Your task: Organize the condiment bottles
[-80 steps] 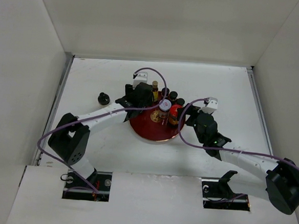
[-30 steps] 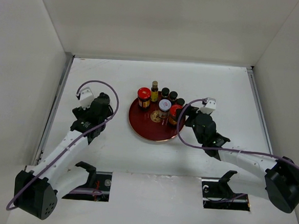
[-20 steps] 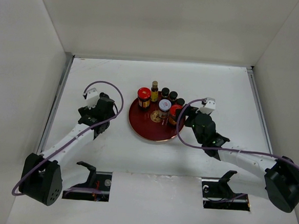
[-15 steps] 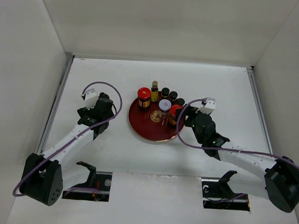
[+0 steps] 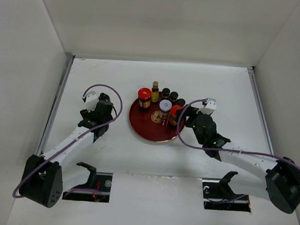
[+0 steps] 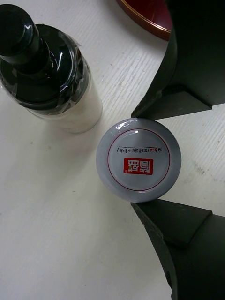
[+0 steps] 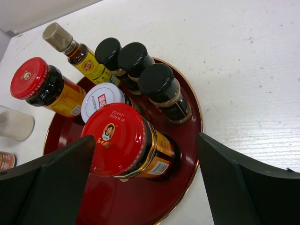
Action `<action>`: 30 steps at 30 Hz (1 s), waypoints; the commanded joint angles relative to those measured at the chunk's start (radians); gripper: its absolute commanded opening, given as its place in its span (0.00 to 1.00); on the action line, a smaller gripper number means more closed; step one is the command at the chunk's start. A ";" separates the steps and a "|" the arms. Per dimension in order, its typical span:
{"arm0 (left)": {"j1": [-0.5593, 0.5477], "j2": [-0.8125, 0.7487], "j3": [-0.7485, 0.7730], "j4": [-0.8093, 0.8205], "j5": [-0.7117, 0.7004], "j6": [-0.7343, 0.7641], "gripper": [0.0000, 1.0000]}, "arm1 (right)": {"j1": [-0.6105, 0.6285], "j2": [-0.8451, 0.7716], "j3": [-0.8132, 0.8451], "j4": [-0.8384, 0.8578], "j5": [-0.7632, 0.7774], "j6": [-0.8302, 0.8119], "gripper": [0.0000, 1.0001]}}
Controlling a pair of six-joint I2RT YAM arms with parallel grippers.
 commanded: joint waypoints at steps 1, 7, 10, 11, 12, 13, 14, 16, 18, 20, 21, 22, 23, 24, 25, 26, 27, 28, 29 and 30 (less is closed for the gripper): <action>-0.030 -0.084 -0.015 0.030 -0.007 0.006 0.36 | 0.011 -0.017 0.036 0.049 -0.007 -0.012 0.95; -0.181 -0.236 0.086 -0.097 -0.042 0.012 0.29 | 0.008 -0.008 0.037 0.049 -0.005 -0.012 0.95; -0.290 -0.233 0.169 -0.124 -0.082 0.006 0.30 | 0.005 -0.008 0.030 0.054 0.001 -0.003 0.94; -0.326 -0.216 0.196 -0.124 -0.091 0.006 0.30 | 0.000 -0.011 0.025 0.057 0.004 0.002 0.94; -0.326 -0.216 0.197 -0.124 -0.091 0.006 0.30 | -0.003 -0.022 0.017 0.062 0.007 0.006 0.94; -0.402 -0.178 0.232 -0.092 -0.096 0.002 0.30 | -0.004 -0.037 0.010 0.068 0.012 0.010 0.94; -0.436 -0.149 0.246 -0.061 -0.096 0.006 0.31 | -0.006 -0.052 0.001 0.074 0.019 0.010 0.94; -0.482 -0.080 0.281 -0.009 -0.087 0.018 0.31 | -0.012 -0.071 -0.015 0.089 0.033 0.010 0.94; -0.507 -0.002 0.321 0.036 -0.075 0.038 0.31 | -0.026 -0.080 -0.021 0.091 0.035 0.013 0.94; -0.524 0.058 0.336 0.092 -0.064 0.057 0.31 | -0.026 -0.089 -0.021 0.086 0.033 0.016 0.94; -0.530 0.092 0.342 0.126 -0.058 0.069 0.31 | -0.023 -0.094 -0.021 0.086 0.035 0.011 0.94; -0.535 0.124 0.350 0.151 -0.052 0.080 0.32 | -0.023 -0.095 -0.022 0.088 0.038 0.010 0.94; -0.535 0.161 0.362 0.163 -0.049 0.091 0.32 | -0.024 -0.095 -0.022 0.089 0.036 0.011 0.94; -0.533 0.190 0.371 0.171 -0.047 0.100 0.32 | -0.029 -0.092 -0.022 0.089 0.030 0.016 0.94; -0.530 0.212 0.375 0.180 -0.047 0.109 0.32 | -0.029 -0.088 -0.021 0.086 0.027 0.016 0.94; -0.525 0.233 0.376 0.195 -0.047 0.117 0.32 | -0.029 -0.086 -0.018 0.083 0.027 0.016 0.94; -0.521 0.249 0.372 0.212 -0.047 0.123 0.32 | -0.024 -0.086 -0.016 0.083 0.025 0.013 0.94; -0.516 0.264 0.365 0.229 -0.047 0.127 0.32 | -0.023 -0.086 -0.016 0.083 0.025 0.010 0.94; -0.512 0.281 0.362 0.244 -0.053 0.137 0.32 | -0.023 -0.083 -0.016 0.085 0.028 0.010 0.94; -0.502 0.299 0.361 0.252 -0.053 0.149 0.32 | -0.023 -0.080 -0.016 0.088 0.025 0.010 0.94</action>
